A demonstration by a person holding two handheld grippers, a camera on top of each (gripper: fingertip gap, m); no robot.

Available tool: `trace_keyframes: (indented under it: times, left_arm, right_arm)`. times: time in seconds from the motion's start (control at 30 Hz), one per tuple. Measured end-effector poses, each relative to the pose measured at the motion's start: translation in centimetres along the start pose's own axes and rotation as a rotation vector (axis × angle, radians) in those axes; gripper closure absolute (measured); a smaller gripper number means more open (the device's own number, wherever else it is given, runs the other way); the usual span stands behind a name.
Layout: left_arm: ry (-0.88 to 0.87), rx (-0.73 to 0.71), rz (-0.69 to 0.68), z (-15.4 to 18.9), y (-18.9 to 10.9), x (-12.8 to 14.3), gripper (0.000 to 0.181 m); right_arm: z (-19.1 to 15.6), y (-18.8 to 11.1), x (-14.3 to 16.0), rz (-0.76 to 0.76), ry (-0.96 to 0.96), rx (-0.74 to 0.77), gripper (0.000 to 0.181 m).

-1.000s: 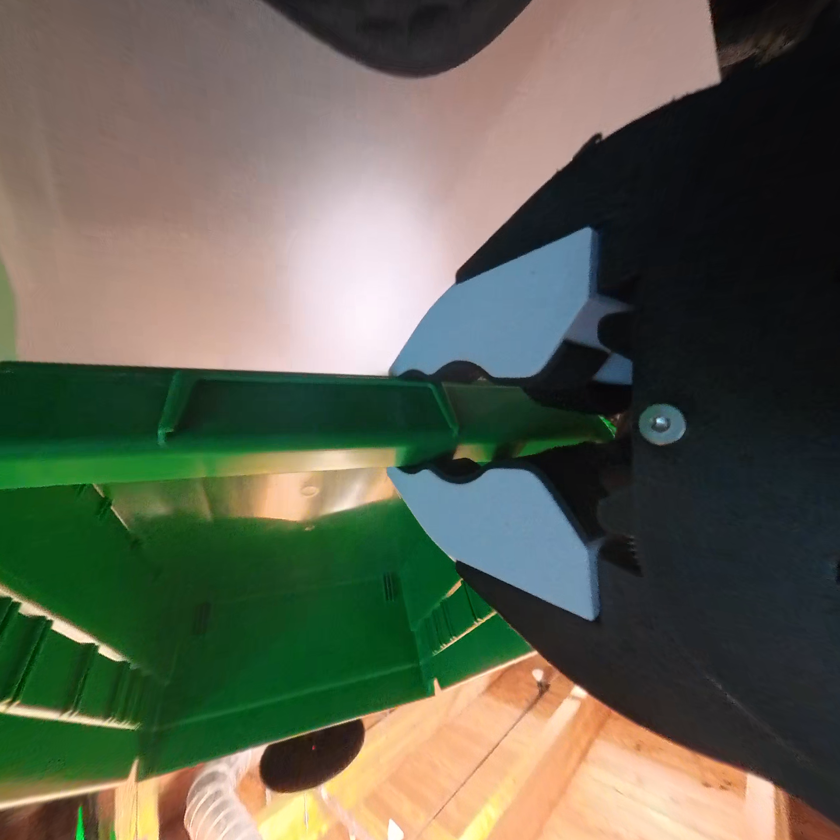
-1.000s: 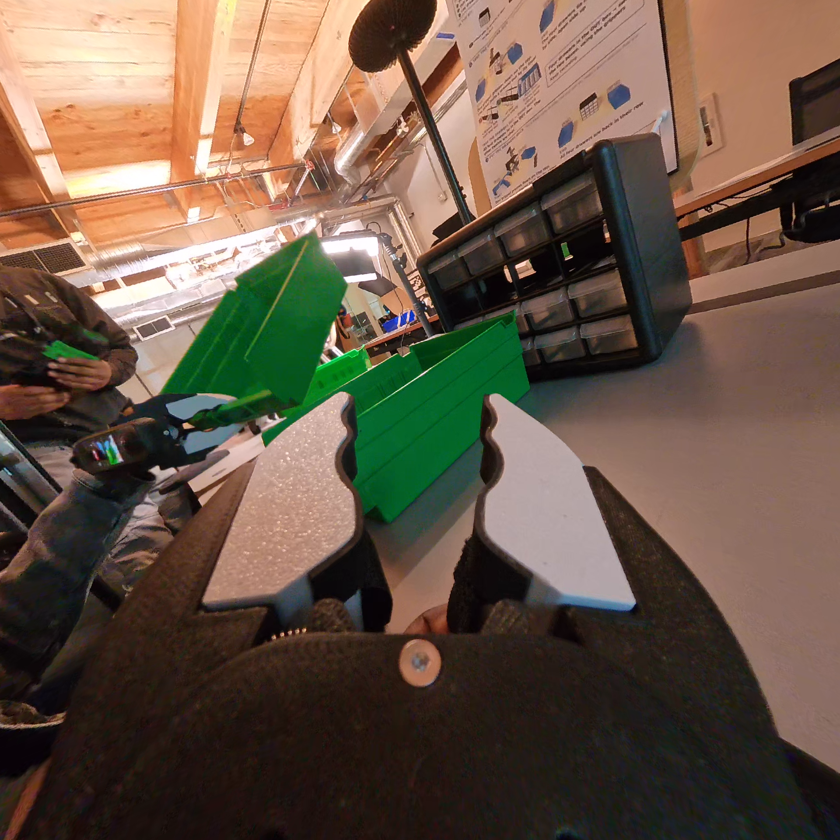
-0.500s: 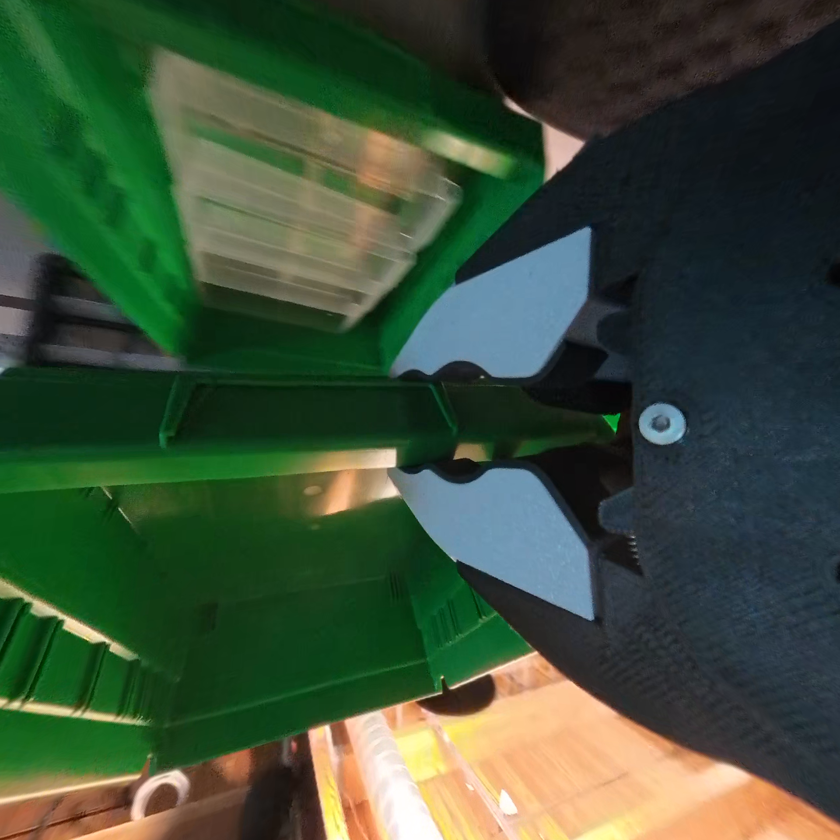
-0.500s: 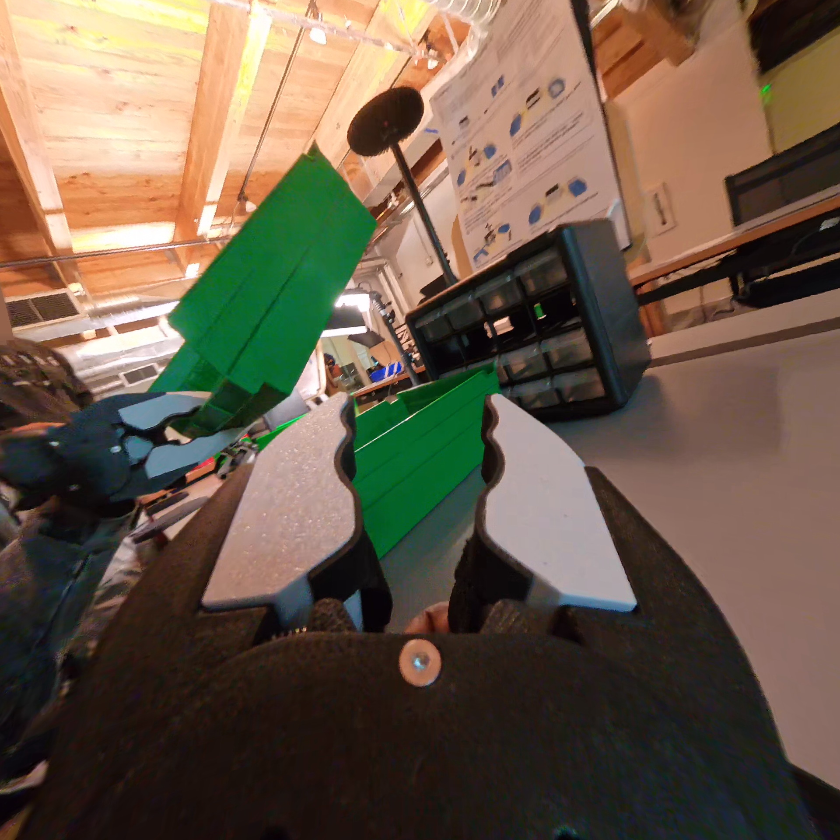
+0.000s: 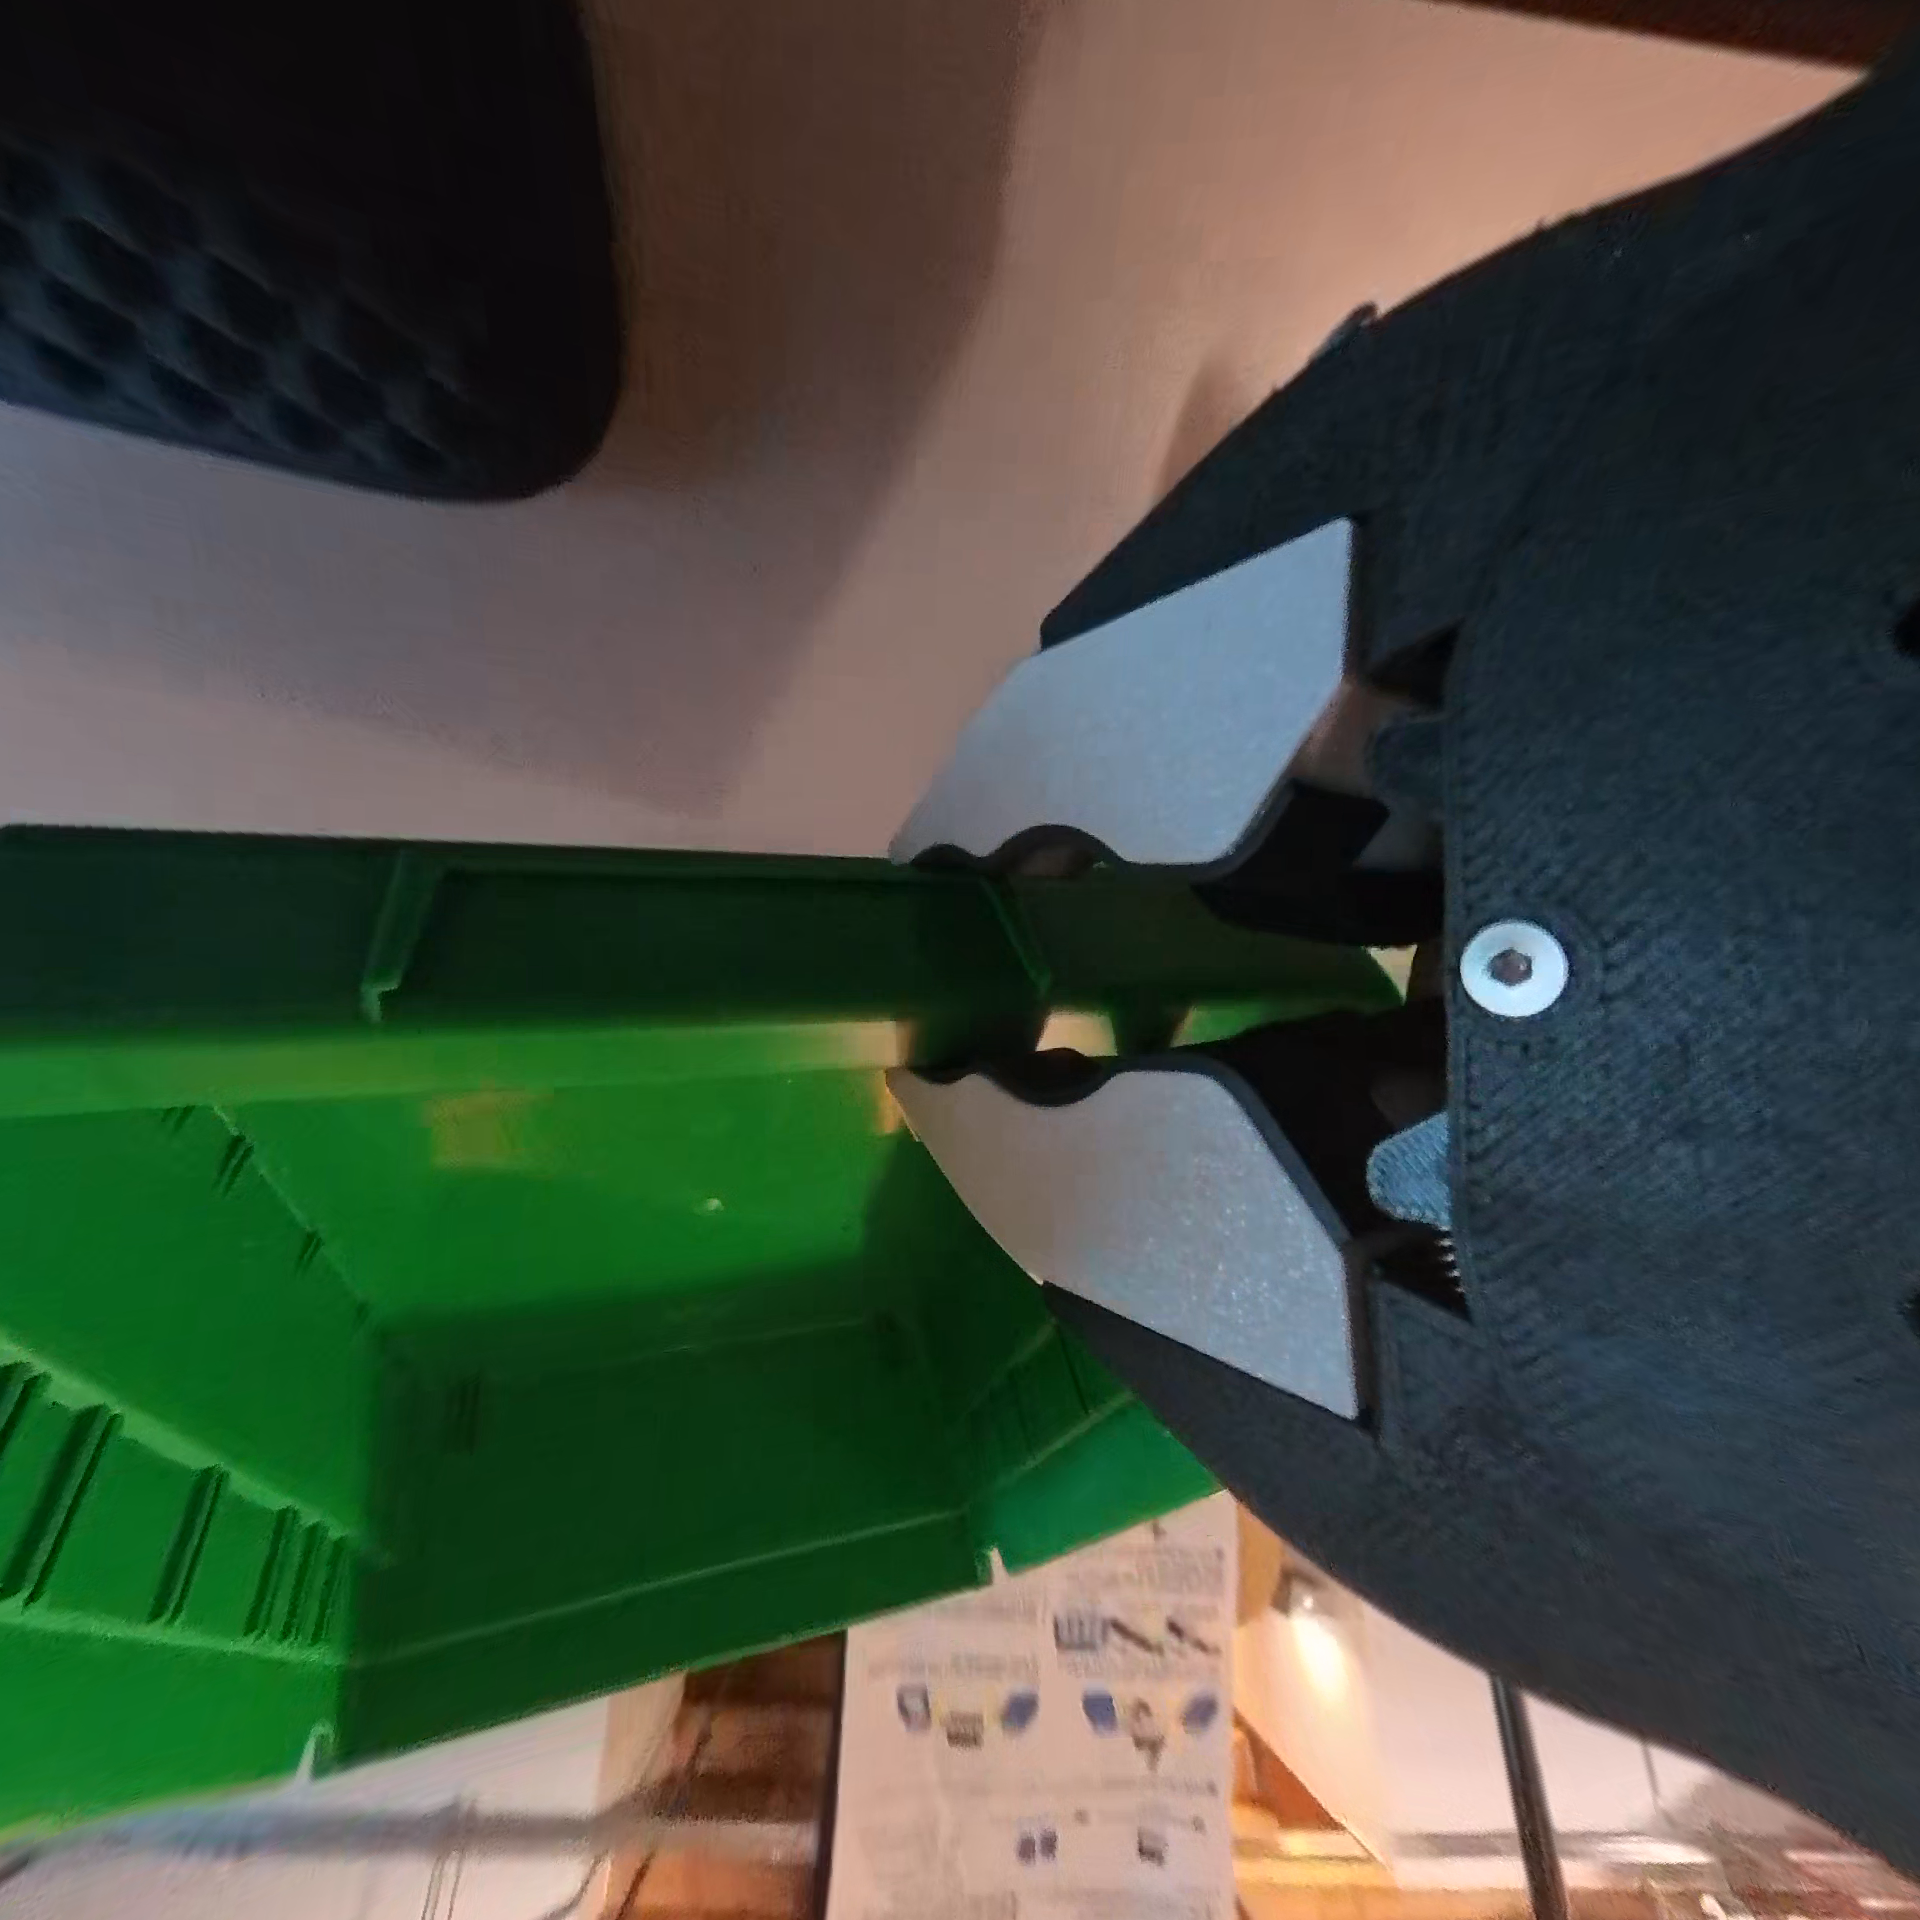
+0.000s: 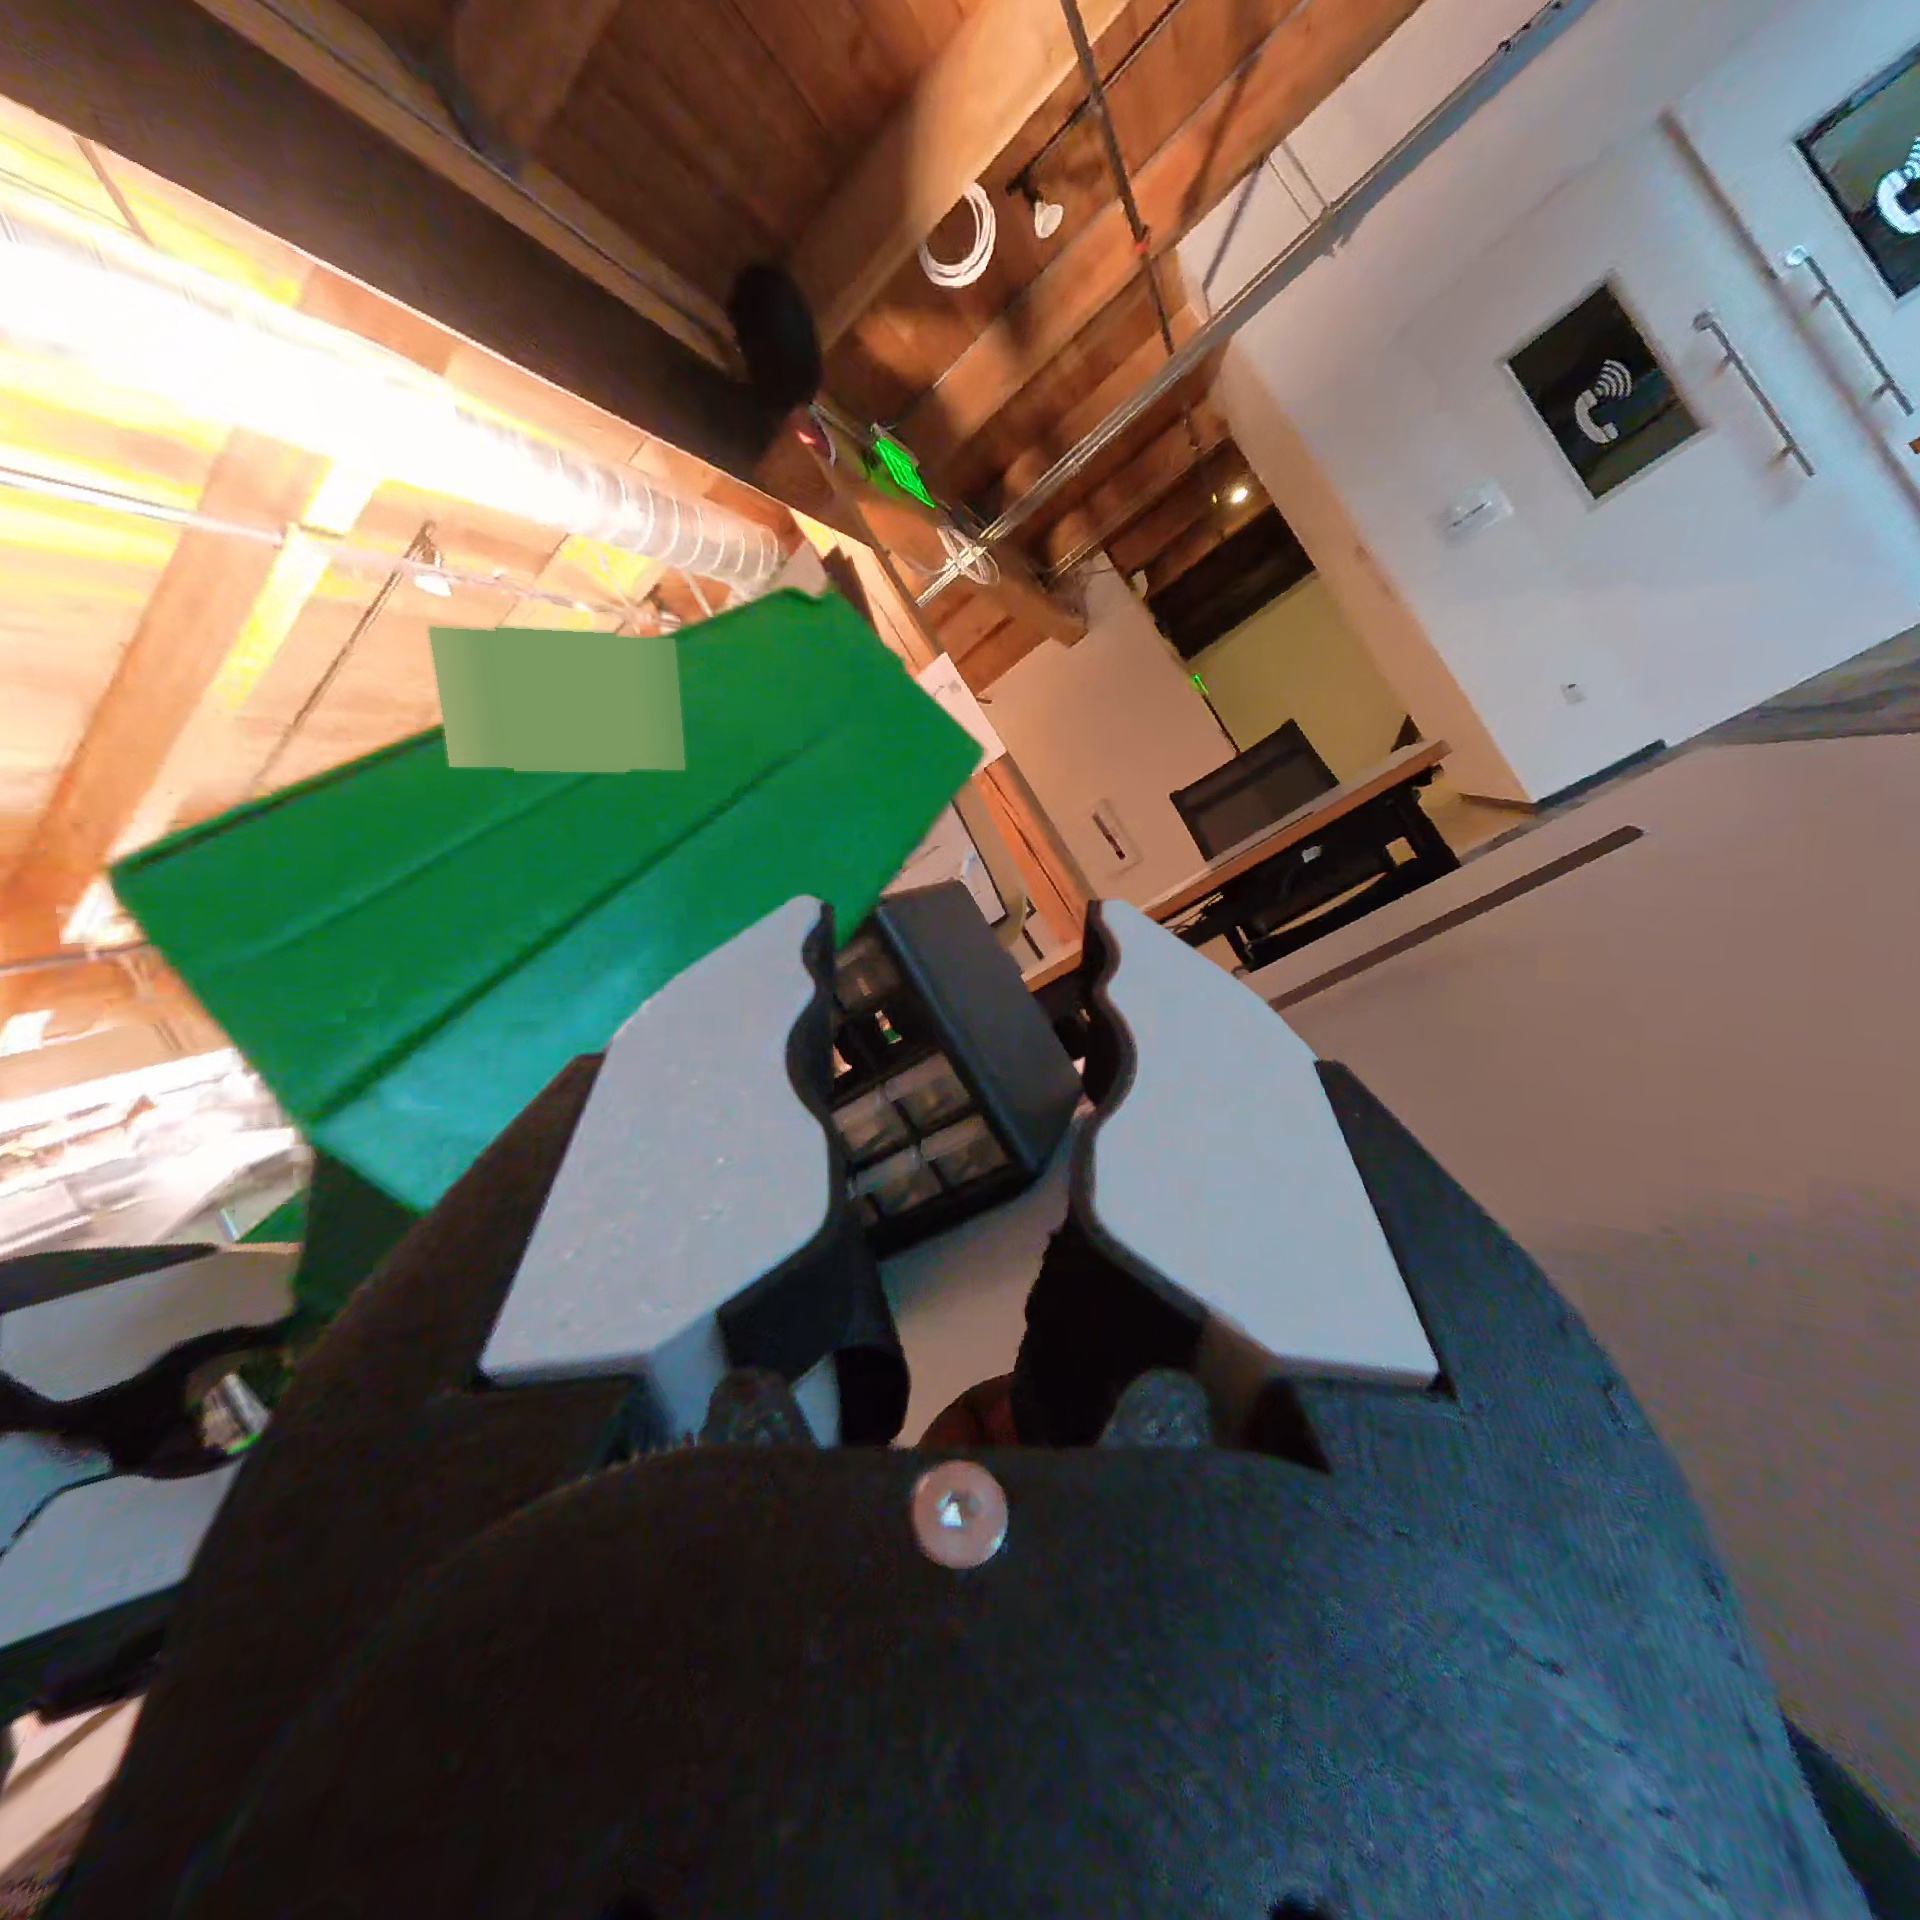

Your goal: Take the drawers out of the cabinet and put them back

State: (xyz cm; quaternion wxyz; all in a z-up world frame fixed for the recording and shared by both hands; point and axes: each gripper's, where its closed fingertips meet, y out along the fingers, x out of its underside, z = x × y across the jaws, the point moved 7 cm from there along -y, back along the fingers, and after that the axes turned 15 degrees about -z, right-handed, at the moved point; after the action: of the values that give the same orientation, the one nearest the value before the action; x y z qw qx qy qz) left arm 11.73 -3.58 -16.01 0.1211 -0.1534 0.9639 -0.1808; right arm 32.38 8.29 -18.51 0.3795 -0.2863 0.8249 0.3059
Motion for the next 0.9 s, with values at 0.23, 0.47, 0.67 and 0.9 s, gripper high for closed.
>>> trace_keyframes:
  times: [0.23, 0.47, 0.67, 0.9]
  left_arm:
    - [0.035, 0.148, -0.163, 4.0, 5.2, -0.1, 0.150]
    - [0.054, 0.217, -0.236, 6.1, 7.6, 0.8, 0.150]
    - [0.063, 0.064, -0.177, 5.7, 6.4, 1.0, 0.121]
    - [-0.211, 0.027, -0.010, 3.6, -0.9, 7.1, 0.112]
  right_arm:
    - [0.0, 0.2, 0.2, -0.011, -0.020, 0.016, 0.136]
    - [-0.1, 0.4, 0.4, -0.025, -0.032, 0.016, 0.137]
    - [-0.6, 0.6, 0.6, -0.048, -0.077, 0.003, 0.137]
    - [-3.9, 2.0, 2.7, -0.196, -0.389, -0.091, 0.134]
